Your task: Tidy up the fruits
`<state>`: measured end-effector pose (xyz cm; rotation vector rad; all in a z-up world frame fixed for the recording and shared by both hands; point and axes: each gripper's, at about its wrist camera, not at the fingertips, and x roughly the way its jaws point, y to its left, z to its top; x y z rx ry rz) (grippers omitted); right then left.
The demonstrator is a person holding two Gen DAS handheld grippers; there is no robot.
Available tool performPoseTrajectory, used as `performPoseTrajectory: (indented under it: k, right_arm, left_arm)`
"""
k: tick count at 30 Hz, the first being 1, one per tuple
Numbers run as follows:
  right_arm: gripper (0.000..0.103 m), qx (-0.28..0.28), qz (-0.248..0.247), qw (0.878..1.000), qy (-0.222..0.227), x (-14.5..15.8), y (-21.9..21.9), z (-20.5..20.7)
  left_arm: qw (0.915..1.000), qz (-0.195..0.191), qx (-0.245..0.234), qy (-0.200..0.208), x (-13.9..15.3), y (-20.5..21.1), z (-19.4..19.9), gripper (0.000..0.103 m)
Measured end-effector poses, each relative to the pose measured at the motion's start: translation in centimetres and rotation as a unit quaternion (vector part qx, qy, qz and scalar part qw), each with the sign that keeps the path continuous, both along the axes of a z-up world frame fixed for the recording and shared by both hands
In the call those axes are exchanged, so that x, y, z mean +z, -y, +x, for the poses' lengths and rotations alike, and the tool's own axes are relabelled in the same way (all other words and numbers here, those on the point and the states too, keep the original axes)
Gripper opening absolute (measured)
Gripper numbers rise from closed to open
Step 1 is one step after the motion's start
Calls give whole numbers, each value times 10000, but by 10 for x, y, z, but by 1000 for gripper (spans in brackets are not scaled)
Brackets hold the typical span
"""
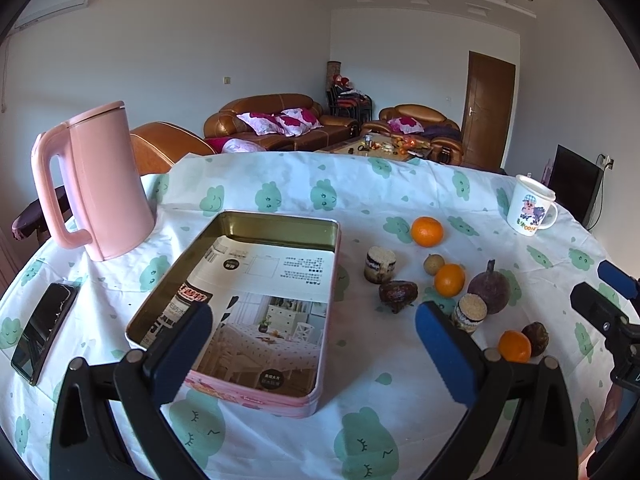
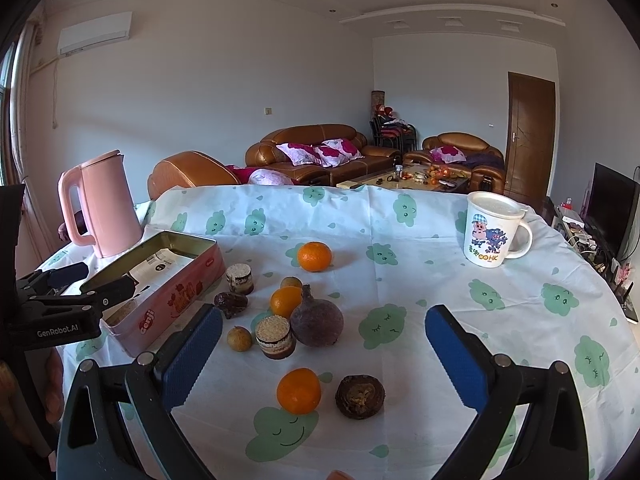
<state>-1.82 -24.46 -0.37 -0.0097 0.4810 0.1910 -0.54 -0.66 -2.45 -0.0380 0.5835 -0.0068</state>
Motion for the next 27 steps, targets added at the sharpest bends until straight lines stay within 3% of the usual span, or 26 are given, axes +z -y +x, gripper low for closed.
performPoseTrajectory:
  k: [13, 19, 26, 27]
  right_arm:
    - [102, -446, -56, 9986, -272, -19, 44, 6]
    - [100, -363, -219, 9964, -735, -37, 53, 16]
    - [80, 198, -397, 9897, -1358, -58, 38, 32]
    - [73, 227, -409, 9882, -1456, -61, 37, 36]
  left_arm:
    - [9970, -202, -671, -337, -2, 41, 11, 103]
    - [9906, -359, -1096, -738, -18, 69, 20, 89]
    - [9882, -248, -1250, -853, -24, 87, 25, 83]
    - [9878, -238, -1282, -856, -24, 89, 25, 82]
